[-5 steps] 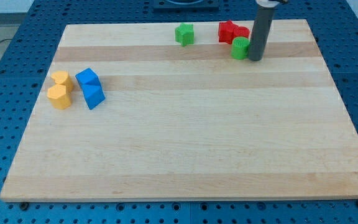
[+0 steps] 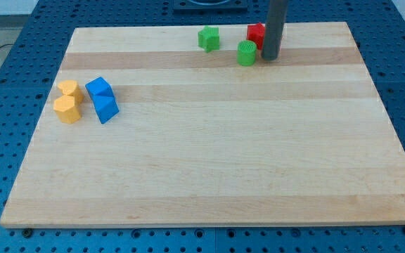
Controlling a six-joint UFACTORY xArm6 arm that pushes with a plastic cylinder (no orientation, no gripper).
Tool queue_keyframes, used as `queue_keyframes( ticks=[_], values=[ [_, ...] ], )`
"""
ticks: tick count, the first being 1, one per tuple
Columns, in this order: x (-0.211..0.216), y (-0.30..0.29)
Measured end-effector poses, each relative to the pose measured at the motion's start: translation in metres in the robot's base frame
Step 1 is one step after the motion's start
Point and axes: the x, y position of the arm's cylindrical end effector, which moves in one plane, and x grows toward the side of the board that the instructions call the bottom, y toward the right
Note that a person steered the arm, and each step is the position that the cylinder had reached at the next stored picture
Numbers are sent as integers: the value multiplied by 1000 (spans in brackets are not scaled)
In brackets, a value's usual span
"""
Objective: Touch the top right of red star
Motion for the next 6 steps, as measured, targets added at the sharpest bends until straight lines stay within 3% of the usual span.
queue_keyframes(
  ticks=[2,3,6],
  values=[
    [-25,117],
    [-74,106],
    [-73,7]
  ],
)
